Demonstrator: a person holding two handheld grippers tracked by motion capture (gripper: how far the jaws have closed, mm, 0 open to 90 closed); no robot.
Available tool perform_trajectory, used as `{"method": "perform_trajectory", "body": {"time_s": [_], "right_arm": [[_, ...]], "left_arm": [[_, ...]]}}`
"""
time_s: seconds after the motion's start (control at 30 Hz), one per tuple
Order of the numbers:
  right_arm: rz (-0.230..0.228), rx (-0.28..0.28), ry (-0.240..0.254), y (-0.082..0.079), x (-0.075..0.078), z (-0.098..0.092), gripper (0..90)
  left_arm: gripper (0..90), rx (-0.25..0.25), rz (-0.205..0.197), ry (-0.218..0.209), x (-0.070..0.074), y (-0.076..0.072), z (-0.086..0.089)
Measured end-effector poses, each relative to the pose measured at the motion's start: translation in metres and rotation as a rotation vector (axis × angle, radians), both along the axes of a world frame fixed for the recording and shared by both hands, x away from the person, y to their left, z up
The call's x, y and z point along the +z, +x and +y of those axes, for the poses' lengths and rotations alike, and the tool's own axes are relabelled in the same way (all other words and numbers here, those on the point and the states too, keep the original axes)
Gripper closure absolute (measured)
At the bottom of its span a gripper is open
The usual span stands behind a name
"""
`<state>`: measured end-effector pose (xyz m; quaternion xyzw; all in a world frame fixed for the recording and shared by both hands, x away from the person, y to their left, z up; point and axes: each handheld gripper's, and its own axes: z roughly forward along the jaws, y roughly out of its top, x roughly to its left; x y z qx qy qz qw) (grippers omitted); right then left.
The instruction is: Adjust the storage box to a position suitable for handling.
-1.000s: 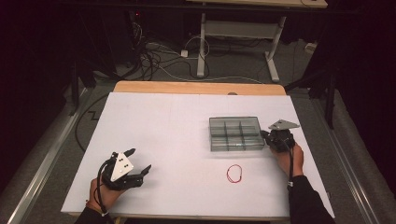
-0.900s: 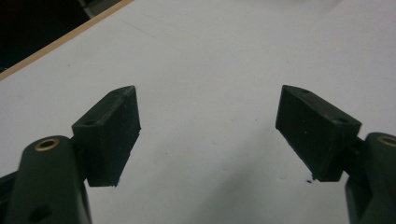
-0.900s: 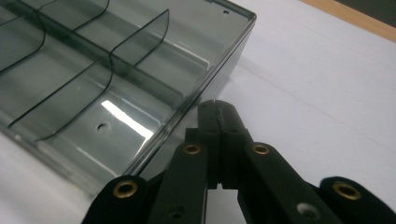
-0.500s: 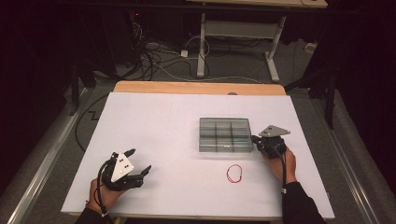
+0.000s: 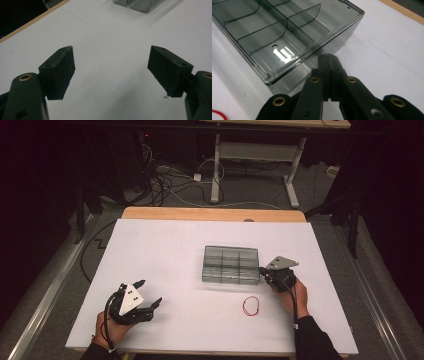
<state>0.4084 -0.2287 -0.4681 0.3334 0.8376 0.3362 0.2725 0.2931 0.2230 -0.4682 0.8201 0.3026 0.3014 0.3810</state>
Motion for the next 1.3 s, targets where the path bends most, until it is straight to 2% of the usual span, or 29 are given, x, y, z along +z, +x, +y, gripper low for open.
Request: {"method": "perform_trajectory", "body": {"time_s": [0.43,0.63,0.97,1.1,1.3], "right_arm": [[0.0,0.041,-0.027,0.005,0.001,0.028,90.0],[-0.003,0.037,-0.034,0.009,0.003,0.039,90.0],[-0.011,0.04,-0.05,0.019,-0.001,0.047,90.0],[0.001,0.03,-0.029,0.026,-0.001,0.047,90.0],[-0.002,0.026,-0.033,0.03,0.001,0.049,90.0]], "left_arm": [[21.0,-0.005,0.005,-0.005,-0.001,0.0,0.0],[21.0,-0.008,0.008,-0.001,-0.001,0.0,-0.001],[21.1,-0.01,0.012,-0.006,-0.002,0.0,0.0],[21.0,-0.017,0.01,-0.006,-0.001,0.0,-0.002],[21.0,-0.019,0.019,-0.007,-0.003,0.001,-0.001]]}}
